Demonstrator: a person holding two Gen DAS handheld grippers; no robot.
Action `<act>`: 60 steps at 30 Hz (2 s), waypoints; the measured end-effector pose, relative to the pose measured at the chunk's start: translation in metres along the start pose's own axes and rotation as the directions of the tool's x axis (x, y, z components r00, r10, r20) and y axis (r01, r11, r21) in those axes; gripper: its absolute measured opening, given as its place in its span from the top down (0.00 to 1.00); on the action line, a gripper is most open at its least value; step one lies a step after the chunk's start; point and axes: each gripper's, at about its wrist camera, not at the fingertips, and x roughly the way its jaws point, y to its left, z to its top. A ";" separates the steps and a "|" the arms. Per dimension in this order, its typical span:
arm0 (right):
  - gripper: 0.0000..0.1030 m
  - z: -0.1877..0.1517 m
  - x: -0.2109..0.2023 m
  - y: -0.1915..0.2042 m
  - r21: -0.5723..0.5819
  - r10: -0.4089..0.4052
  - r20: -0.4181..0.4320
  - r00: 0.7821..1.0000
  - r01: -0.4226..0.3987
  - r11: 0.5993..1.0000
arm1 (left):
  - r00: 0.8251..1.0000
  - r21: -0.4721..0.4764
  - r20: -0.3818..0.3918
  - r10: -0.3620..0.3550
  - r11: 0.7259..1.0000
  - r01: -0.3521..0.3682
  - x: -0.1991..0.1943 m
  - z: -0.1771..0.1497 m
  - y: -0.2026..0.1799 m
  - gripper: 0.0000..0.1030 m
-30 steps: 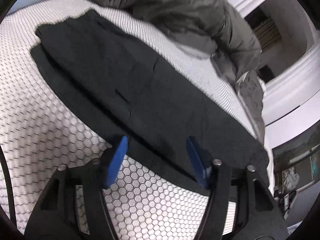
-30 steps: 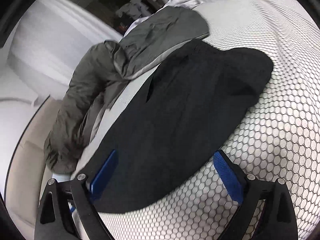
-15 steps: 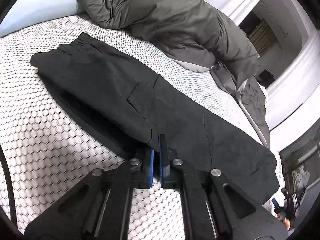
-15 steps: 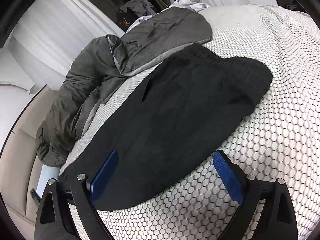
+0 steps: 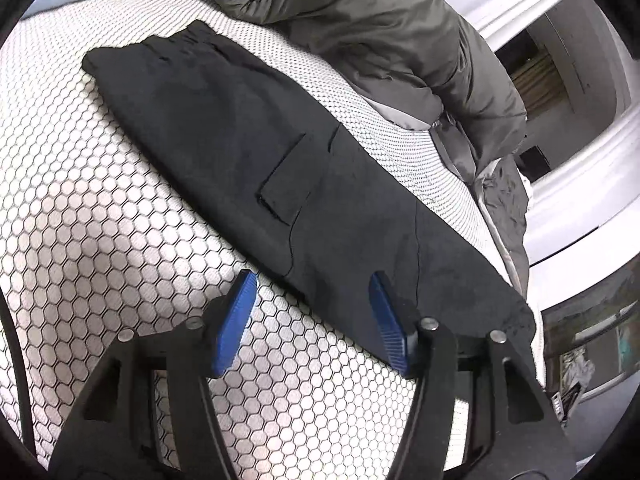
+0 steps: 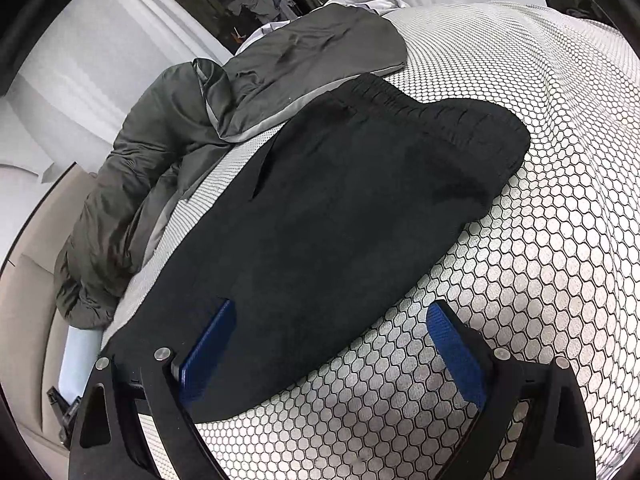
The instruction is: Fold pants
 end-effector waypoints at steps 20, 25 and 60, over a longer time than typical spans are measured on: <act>0.12 0.015 0.016 -0.024 0.136 0.140 -0.019 0.990 -0.137 0.981 | 0.991 -0.059 -0.095 -0.095 0.994 0.090 0.032 -0.008 -0.008 0.47; 0.28 0.033 0.049 -0.025 0.156 0.093 0.033 0.995 -0.097 0.983 | 0.999 -0.076 -0.012 -0.040 0.996 0.039 0.055 0.002 -0.020 0.74; 0.00 -0.078 -0.103 0.063 -0.493 0.012 0.118 0.993 0.048 0.869 | 0.996 0.557 0.087 0.021 0.828 -0.066 -0.068 -0.136 -0.137 0.01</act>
